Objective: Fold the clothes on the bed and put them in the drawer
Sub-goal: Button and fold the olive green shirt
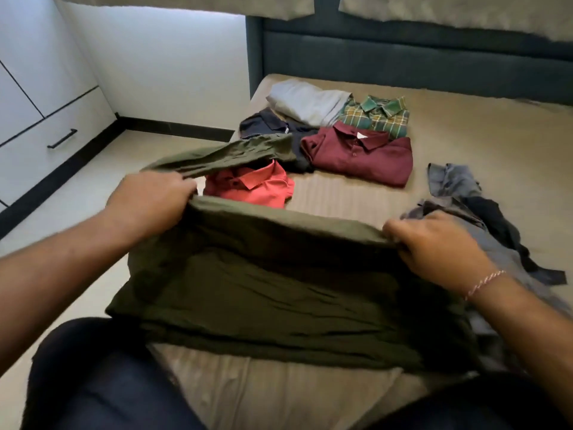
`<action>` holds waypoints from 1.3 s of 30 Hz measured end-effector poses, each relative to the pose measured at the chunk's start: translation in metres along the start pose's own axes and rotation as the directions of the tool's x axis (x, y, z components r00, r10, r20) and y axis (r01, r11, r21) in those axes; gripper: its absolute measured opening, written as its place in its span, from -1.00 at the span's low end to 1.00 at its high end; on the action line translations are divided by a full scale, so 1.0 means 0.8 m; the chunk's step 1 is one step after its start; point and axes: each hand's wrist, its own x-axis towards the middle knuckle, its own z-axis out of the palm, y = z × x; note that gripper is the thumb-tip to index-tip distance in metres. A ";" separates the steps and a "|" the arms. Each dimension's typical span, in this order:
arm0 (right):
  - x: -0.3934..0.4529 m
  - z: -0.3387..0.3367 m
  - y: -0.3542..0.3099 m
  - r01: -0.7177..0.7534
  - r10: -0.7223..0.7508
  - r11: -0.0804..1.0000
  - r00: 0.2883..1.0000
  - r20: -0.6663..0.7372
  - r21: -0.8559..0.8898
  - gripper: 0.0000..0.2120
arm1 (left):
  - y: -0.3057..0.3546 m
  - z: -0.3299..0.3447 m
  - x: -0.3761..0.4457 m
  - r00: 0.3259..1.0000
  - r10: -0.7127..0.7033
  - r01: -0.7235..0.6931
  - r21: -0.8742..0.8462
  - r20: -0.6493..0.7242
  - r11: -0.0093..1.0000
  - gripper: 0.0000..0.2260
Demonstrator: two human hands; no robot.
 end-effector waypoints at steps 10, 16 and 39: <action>-0.069 0.001 -0.104 -0.005 -0.023 0.999 0.729 0.685 0.039 -0.55 | 0.063 0.076 -0.133 0.908 -0.084 0.138 -0.104 0.410 0.985 -0.10; 0.009 0.033 -0.177 -0.223 0.229 0.925 0.973 0.015 0.307 -0.61 | 0.177 0.032 -0.085 0.952 -0.055 -0.137 -0.579 -0.302 0.803 -0.55; -0.022 0.152 -0.045 -0.625 0.584 0.779 0.695 0.419 -0.050 -0.29 | 0.173 0.167 -0.045 0.944 -0.244 0.314 -0.375 0.223 0.872 -0.23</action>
